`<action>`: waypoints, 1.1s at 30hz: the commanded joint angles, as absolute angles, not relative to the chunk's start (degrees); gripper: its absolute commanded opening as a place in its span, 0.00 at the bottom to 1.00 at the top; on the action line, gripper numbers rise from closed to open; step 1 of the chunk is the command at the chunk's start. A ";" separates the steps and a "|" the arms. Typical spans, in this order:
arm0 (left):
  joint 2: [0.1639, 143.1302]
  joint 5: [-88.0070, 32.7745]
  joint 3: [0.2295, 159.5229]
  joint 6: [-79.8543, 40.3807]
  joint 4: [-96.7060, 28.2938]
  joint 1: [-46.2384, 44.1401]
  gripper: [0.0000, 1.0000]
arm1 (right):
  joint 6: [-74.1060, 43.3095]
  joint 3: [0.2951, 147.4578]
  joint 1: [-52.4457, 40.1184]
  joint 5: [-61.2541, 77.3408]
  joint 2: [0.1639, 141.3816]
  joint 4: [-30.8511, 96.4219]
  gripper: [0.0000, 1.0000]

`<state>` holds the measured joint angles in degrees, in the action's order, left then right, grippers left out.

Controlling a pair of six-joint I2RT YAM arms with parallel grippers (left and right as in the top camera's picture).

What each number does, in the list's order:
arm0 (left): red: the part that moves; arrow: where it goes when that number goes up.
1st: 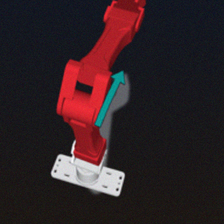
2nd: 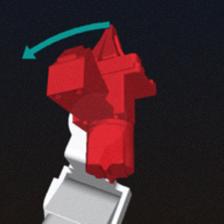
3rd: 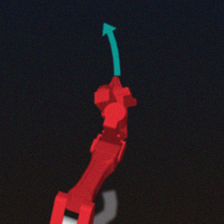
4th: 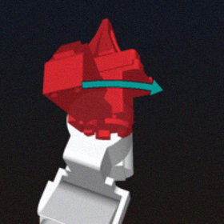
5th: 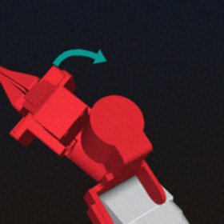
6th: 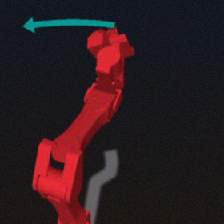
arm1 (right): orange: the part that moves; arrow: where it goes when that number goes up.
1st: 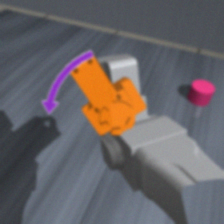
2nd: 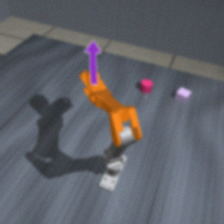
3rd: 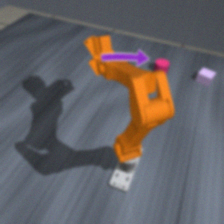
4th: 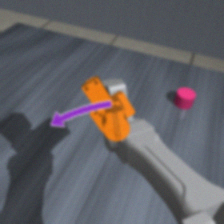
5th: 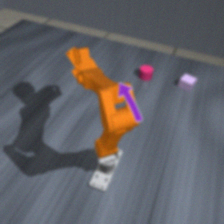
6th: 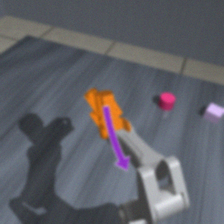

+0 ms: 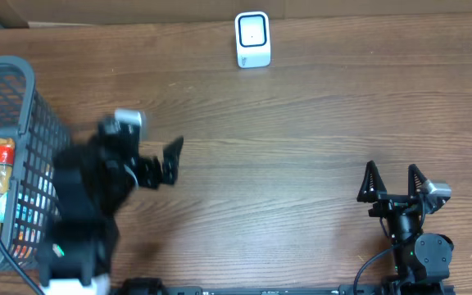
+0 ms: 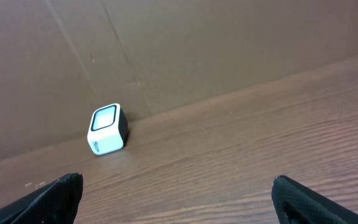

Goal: Scan the item barcode
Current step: 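Move the left gripper into the basket and grasp the spaghetti package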

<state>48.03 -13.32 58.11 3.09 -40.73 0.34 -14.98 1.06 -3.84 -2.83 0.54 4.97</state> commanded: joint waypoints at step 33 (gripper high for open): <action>88.90 1.96 114.89 -9.76 -65.80 41.08 0.93 | -14.79 0.47 -4.05 -2.72 0.27 4.64 1.00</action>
